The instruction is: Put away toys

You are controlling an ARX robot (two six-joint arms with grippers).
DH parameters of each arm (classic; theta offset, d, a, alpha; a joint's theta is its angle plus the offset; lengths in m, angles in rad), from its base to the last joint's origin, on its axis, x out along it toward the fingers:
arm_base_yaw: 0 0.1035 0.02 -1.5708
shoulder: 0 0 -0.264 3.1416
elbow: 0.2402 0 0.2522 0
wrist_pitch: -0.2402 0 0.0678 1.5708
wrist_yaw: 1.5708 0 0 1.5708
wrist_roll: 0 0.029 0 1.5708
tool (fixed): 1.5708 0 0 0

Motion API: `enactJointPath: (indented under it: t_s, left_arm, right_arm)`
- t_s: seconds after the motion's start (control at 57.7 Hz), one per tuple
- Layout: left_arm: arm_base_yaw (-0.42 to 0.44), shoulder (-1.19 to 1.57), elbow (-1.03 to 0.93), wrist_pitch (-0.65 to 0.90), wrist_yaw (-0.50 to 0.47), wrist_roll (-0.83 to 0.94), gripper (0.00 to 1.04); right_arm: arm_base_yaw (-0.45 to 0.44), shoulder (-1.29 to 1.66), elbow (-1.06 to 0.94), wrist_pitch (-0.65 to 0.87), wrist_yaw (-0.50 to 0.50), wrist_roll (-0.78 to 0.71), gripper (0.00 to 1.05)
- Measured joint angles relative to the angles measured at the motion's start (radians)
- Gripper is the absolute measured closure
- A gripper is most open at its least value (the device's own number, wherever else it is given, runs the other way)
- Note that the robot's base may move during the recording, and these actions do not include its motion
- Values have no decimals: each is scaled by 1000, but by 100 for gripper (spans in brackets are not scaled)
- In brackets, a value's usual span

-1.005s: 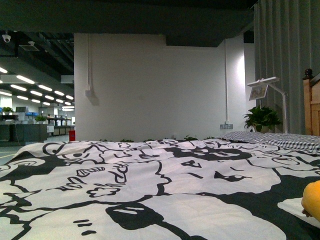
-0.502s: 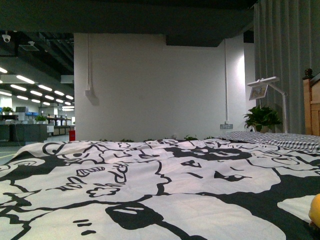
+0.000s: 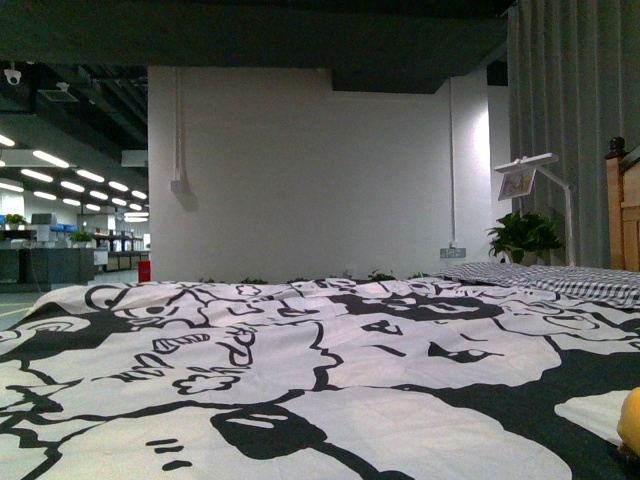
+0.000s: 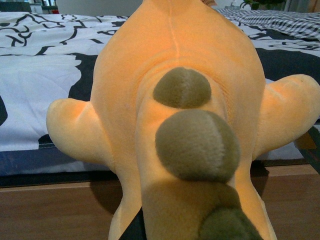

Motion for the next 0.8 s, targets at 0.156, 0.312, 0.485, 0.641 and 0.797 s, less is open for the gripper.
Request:
enactJointPath:
  t_s: [0.156,0.312,0.485,0.641,0.797]
  left_arm:
    - [0,0,0,0,-4,0,6]
    - [0,0,0,0,-3,0,6]
    - [0,0,0,0,0,0,6]
    - [0,0,0,0,0,0,6]
    - [0,0,0,0,-1,0,6]
  right_arm:
    - [2,0,0,0,-7,0,98]
    - [3,1,0,-4,-14,0,98]
    - [3,2,0,-8,1,0,98]
    - [2,2,0,-8,-2,0,98]
    - [3,2,0,-8,-4,0,98]
